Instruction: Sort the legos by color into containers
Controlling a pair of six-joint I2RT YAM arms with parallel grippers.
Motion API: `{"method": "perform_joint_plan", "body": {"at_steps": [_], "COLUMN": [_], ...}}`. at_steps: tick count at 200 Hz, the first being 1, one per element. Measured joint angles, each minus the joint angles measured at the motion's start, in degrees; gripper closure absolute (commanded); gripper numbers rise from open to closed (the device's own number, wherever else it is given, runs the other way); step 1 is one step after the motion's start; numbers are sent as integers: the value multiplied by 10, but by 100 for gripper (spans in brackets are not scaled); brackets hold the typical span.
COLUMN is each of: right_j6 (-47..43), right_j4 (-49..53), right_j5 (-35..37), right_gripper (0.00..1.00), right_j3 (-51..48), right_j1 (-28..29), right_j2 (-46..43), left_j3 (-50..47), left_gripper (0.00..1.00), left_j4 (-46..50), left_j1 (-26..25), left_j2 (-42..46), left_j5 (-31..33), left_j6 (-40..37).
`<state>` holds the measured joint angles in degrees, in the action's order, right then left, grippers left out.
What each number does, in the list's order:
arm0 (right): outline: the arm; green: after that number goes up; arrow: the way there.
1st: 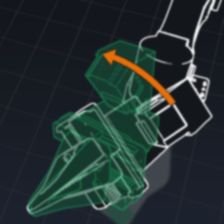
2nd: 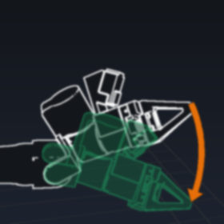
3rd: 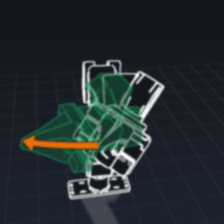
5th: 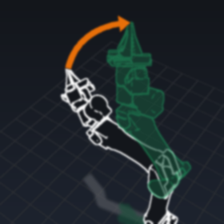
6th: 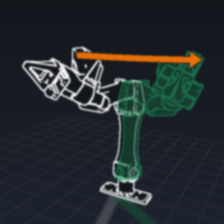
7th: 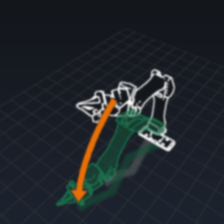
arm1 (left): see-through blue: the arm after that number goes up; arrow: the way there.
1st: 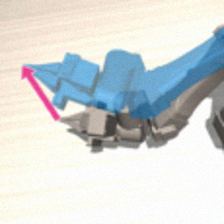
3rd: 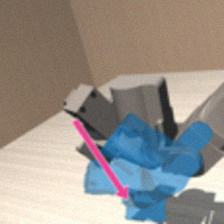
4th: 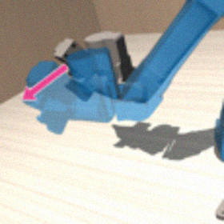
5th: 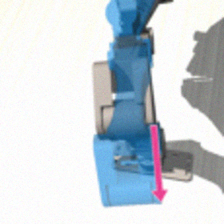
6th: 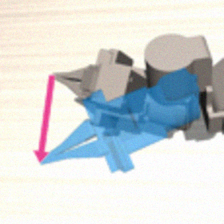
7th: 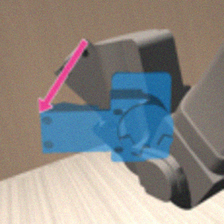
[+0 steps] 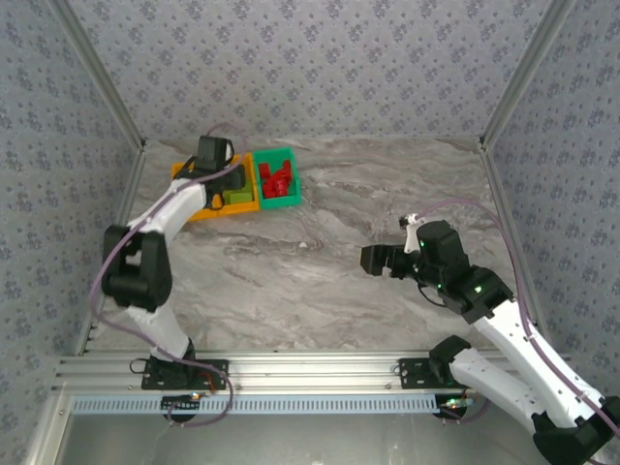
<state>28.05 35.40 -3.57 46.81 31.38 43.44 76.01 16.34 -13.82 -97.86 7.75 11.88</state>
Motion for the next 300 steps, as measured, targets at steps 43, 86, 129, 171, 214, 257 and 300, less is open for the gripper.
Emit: {"method": "perform_joint_plan", "body": {"at_steps": [43, 86, 129, 171, 214, 257, 300], "right_j6": [-64, -131, -207, -242, -256, -269, -276], "right_j4": [-58, -255, -469, -697, -805, -824, -824], "right_j5": [134, 234, 263, 213, 152, 125, 109], "right_gripper": [0, 0, 0, 0, 0, 0, 0], "right_j3": [-43, -136, -207, -225, -274, -268, -266], "right_j1": [-108, -248, -302, -314, -326, -322, -322], "right_j2": [62, 173, 333, 414, 436, 436, 436], "left_j3": [-202, -417, -568, -597, -610, -567, -540], "left_gripper": [44, 29, 8, 1, 1, 1, 1], "left_j4": [-39, -83, -158, -278, -480, -608, -617], "left_j1": [-37, -37, -24, 1, 117, 174, 160], "left_j2": [302, 507, 565, 489, 306, 105, 96], "left_j5": [22, 112, 171, 153, 76, -29, -54], "left_j6": [8, -19, -82, -142, -123, -94, -94]}}
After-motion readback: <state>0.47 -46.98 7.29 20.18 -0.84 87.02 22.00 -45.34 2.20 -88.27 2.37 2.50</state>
